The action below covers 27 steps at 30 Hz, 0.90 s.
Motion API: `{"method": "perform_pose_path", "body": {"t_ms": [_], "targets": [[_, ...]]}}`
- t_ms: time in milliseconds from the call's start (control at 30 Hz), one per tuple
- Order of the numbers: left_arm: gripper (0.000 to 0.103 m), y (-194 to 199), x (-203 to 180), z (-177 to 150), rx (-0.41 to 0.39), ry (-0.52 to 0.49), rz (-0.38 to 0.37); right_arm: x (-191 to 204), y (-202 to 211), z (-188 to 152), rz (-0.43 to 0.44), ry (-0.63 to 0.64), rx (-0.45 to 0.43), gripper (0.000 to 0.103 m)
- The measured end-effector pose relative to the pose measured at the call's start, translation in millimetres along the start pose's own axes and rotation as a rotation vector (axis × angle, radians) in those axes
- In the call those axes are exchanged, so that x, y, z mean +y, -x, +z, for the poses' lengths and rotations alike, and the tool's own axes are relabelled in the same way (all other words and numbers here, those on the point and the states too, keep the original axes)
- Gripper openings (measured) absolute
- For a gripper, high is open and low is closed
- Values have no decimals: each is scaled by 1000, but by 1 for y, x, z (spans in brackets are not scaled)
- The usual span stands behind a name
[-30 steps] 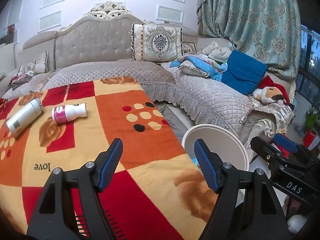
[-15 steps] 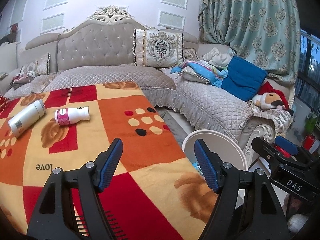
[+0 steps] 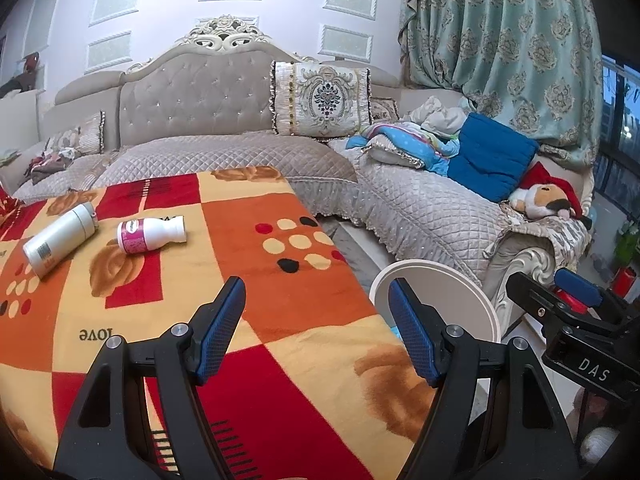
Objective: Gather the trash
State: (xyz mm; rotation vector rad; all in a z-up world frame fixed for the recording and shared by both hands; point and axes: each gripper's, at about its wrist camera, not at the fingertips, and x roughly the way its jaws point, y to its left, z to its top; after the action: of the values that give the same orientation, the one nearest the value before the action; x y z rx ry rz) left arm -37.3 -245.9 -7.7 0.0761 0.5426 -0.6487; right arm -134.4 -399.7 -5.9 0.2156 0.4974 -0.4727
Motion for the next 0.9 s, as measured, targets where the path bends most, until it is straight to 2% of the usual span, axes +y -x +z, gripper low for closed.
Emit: {"method": "perform_pose_path", "body": {"t_ms": [900], "targets": [[73,1,-1,0,-2,-1,6,1,2,3,-4,8,1,91]]}}
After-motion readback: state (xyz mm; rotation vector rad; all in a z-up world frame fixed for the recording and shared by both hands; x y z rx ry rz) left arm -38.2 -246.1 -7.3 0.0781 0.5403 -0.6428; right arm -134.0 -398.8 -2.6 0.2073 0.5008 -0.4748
